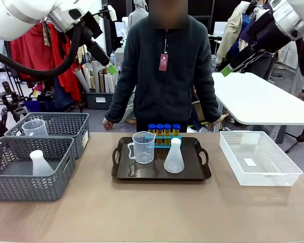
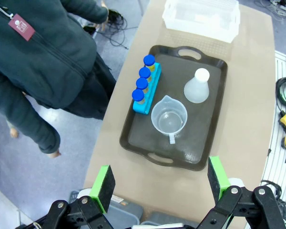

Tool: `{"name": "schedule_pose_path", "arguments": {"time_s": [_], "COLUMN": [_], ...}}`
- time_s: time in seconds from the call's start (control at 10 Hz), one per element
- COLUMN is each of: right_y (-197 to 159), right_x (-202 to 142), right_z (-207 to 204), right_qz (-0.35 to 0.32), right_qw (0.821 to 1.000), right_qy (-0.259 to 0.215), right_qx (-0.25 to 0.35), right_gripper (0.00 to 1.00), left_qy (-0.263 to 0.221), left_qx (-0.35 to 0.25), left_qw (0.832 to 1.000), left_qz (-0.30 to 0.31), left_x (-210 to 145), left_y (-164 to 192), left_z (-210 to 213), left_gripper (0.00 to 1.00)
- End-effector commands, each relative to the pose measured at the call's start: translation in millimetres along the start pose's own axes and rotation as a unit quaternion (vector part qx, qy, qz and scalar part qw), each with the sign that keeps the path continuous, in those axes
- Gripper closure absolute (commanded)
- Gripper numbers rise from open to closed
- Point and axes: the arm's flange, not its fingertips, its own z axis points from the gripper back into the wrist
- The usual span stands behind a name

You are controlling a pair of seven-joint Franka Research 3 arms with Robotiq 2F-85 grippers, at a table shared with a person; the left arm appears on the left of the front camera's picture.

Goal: Prepare the laboratory tools.
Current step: Pick up one Large Measuring Cup and place it on the Handle tray.

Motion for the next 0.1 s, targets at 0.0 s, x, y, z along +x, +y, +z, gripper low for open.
{"name": "schedule_pose_path", "arguments": {"time_s": [0.0], "right_y": [-0.1], "right_x": [0.7], "right_z": [1.0], "right_qz": [0.0], "right_qw": [1.0], "right_qy": [-0.003], "right_qx": [0.005], "right_gripper": [0.0], "left_qy": [0.001], "left_qx": [0.0], "left_qw": [1.0], "left_qz": [0.002], "left_x": [-1.8], "left_y": [0.8], "left_z": [1.8], "left_gripper": [0.0]}}
